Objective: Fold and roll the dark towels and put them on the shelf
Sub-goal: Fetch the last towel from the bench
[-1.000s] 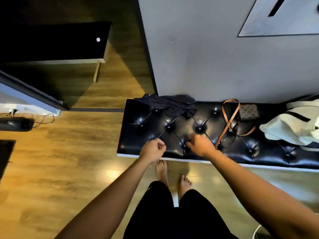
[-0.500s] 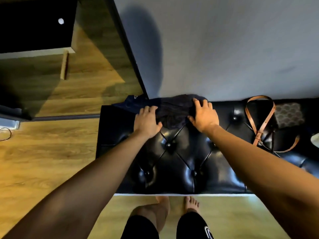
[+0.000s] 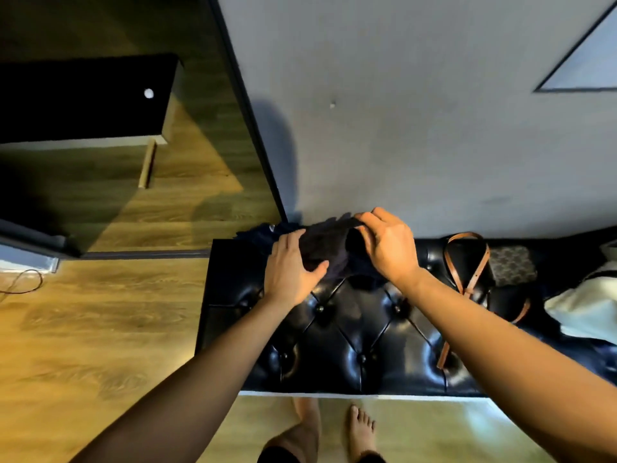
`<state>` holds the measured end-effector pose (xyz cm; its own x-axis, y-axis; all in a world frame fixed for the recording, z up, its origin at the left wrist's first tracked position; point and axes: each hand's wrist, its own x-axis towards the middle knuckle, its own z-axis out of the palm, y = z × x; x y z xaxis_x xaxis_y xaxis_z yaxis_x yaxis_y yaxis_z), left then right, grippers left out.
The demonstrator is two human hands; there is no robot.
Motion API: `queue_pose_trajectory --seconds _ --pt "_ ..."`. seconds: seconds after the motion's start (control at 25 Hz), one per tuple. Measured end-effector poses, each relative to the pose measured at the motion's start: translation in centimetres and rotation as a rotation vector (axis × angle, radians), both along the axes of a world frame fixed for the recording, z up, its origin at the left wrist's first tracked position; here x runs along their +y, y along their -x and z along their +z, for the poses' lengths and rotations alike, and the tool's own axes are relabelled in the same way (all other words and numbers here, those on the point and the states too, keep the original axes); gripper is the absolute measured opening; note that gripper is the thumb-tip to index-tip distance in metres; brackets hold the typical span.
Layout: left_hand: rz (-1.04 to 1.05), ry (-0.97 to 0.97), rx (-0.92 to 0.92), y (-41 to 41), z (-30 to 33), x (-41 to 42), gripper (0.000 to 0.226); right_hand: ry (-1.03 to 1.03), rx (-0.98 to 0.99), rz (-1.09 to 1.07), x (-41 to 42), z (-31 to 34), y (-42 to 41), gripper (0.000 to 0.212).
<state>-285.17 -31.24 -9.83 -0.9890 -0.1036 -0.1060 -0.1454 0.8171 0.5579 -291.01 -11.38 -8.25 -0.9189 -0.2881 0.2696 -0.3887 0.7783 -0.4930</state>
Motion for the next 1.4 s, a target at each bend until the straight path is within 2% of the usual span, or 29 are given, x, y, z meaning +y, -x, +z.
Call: queue_pose_trajectory --seconds 0.12,0.24,0.36,0.52,0.6,0.68,0.76,0.84,0.92,1.04,1.24,1.4 --pt "-0.02 -0.096 0.167 -0.6 9.5 -0.4 0.087 0.119 0.066 0.178 -1.8 11.4 -0.8 0.03" --pt "-0.046 -0.113 0.243 -1.6 18.5 -0.9 0.087 0.267 0.149 0.339 -3.8 22.5 -2.4 0.025" --pt "-0.072 -0.254 0.314 -3.2 25.5 -0.8 0.078 0.417 0.213 0.407 -5.8 32.3 -4.2 0.018" --pt "0.154 -0.586 0.408 -6.7 32.6 -0.2 0.042 0.525 0.177 0.513 -6.2 40.6 -7.4 0.016" --pt "0.308 -0.709 0.453 -8.6 34.4 -0.6 0.02 0.547 0.122 0.506 -5.5 41.2 -8.5 0.018" --pt "0.449 -0.803 0.498 -10.4 35.3 -1.2 0.021 0.555 0.042 0.463 -4.6 40.3 -9.1 0.019" --pt "0.547 -0.804 0.533 -12.2 35.9 -1.9 0.023 0.521 -0.088 0.447 -4.1 38.4 -9.8 0.02" --pt "0.6 -0.793 0.558 -13.9 36.3 -2.3 0.019 0.404 -0.212 0.52 -4.2 36.1 -11.0 0.028" --pt "0.626 -0.78 0.575 -15.7 36.5 -2.6 0.013 0.243 -0.281 0.621 -5.4 33.7 -12.7 0.047" --pt "0.649 -0.736 0.615 -19.2 36.3 -3.0 0.015 0.063 -0.275 0.737 -8.5 30.9 -16.3 0.066" --pt "0.746 -0.635 0.653 -28.5 37.2 -6.3 0.022 0.043 -0.151 0.875 -14.7 30.8 -24.6 0.047" --pt "0.908 -0.528 0.711 -39.0 38.1 -10.2 0.015 0.072 -0.077 1.027 -20.9 31.5 -32.7 0.032"
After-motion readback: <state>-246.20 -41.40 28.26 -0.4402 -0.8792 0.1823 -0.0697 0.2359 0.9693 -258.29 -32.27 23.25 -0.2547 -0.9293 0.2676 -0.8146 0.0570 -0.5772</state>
